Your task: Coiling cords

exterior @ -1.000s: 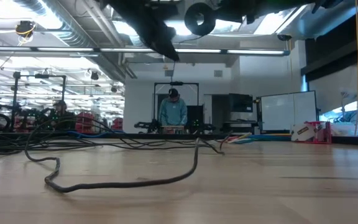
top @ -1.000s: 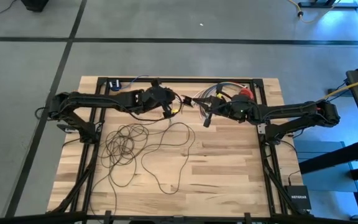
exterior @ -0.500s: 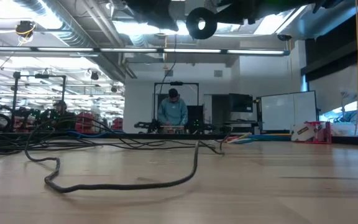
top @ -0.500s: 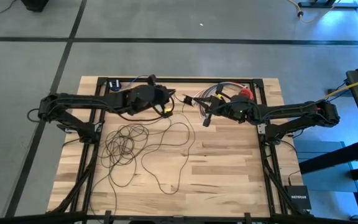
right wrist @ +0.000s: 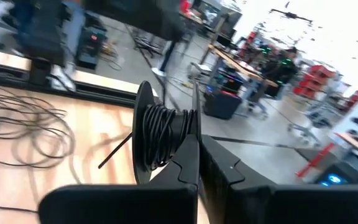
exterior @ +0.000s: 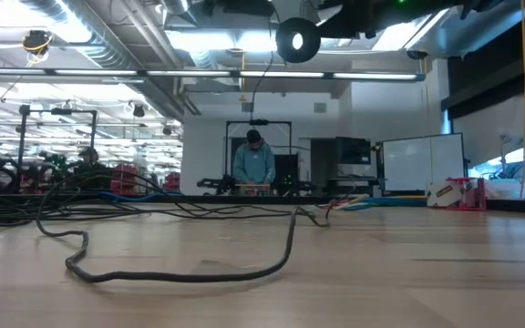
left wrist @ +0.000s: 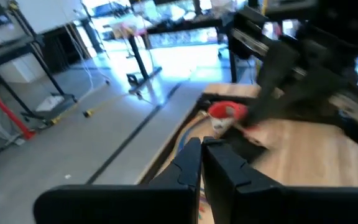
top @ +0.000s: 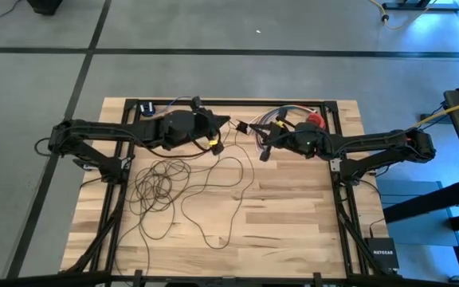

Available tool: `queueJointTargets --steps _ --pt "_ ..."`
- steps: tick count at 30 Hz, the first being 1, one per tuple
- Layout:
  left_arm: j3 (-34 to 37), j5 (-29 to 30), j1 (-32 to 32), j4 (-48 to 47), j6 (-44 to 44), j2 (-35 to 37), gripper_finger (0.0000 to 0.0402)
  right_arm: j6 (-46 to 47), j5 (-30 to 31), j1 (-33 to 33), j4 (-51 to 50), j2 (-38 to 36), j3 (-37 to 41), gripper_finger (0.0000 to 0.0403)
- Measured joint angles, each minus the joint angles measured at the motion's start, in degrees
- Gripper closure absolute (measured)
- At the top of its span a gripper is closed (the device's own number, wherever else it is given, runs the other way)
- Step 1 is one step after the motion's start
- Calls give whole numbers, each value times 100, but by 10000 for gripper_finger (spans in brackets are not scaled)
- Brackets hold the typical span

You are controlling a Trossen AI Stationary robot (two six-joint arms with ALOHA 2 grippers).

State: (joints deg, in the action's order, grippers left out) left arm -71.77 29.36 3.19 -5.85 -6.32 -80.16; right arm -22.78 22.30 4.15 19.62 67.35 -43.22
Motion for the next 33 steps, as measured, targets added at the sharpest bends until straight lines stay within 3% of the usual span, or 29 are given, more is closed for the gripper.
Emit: queueJointTargets --steps 9,23,33 --pt "-118 -3 -287 -271 335 -6 394 -215 325 -1 81 0 0 397" --pt "-120 -755 -296 1676 226 -812 394 -266 322 -1 333 0 0 397" --pt "-131 -772 -298 2030 164 -1471 394 -272 325 -1 483 0 8 397"
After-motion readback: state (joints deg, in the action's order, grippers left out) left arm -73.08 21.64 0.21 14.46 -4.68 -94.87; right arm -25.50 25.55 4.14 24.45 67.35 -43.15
